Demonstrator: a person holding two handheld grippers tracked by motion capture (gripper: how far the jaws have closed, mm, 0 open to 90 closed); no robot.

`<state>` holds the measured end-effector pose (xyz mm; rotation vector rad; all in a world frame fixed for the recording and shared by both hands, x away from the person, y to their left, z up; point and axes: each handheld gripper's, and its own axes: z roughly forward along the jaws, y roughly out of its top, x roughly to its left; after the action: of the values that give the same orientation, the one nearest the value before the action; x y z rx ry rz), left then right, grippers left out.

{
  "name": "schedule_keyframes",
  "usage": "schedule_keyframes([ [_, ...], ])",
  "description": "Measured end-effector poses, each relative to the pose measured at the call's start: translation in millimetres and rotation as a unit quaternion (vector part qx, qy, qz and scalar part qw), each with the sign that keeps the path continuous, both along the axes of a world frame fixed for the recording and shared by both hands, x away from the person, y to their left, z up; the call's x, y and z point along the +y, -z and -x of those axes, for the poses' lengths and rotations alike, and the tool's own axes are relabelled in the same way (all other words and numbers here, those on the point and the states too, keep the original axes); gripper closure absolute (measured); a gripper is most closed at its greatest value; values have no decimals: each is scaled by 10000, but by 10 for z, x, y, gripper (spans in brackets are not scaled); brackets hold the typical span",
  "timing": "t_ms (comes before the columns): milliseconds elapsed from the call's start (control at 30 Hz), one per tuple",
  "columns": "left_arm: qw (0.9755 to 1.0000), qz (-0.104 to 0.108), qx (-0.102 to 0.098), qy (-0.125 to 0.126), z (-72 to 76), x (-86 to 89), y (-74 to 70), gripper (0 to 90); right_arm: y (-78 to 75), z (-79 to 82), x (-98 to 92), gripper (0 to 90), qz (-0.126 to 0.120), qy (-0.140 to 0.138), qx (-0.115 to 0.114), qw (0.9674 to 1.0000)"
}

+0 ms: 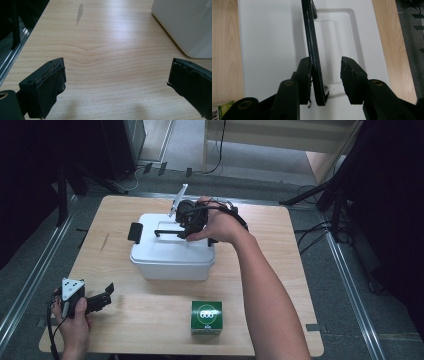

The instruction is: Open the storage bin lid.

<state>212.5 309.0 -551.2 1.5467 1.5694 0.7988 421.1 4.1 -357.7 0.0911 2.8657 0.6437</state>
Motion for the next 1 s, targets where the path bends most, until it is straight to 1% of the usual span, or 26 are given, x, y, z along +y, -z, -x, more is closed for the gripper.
schedule_keyframes([
  [33, 10000, -2, 5, 1, 1, 1, -1, 15, 4, -4, 16, 635, 2, -55, 19, 10000],
  [67, 10000, -3, 0, 0, 0, 0, 0, 15, 0, -2, 27, 644, 48, -31, 39, 10000],
  [100, 10000, -4, -2, 0, 0, 0, 0, 15, 0, -7, 40, 659, 56, -70, 29, 10000],
  [267, 10000, 2, -2, -3, -1, -1, 0, 16, -14, -20, 89, 707, 42, -147, 79, 9999],
  [333, 10000, 2, -4, -1, -2, -1, 1, 16, -16, -22, 96, 710, 21, -114, 105, 9999],
  [467, 10000, 22, 14, -1, -3, -2, 0, 16, -25, -60, 121, 747, 5, -133, 100, 9999],
  [633, 10000, 9, 16, 5, -4, -4, 0, 16, -17, -61, 158, 741, 36, -143, 67, 9999],
  [733, 10000, 13, 2, -1, -5, -7, 2, 16, -32, -69, 182, 754, -23, -167, 56, 9998],
  [800, 10000, 11, -4, -4, -5, -8, 3, 16, -36, -71, 194, 755, -15, -171, 49, 9998],
  [833, 10000, 10, -4, 2, -6, -7, 3, 16, -42, -67, 218, 784, 9, -180, 34, 9998],
  [933, 10000, 14, 2, 6, -4, -4, 1, 16, -50, -62, 236, 830, 23, -312, 37, 9995],
  [1000, 10000, 17, 3, 5, -4, -4, 1, 16, -54, -53, 236, 839, 62, -375, 78, 9992],
])
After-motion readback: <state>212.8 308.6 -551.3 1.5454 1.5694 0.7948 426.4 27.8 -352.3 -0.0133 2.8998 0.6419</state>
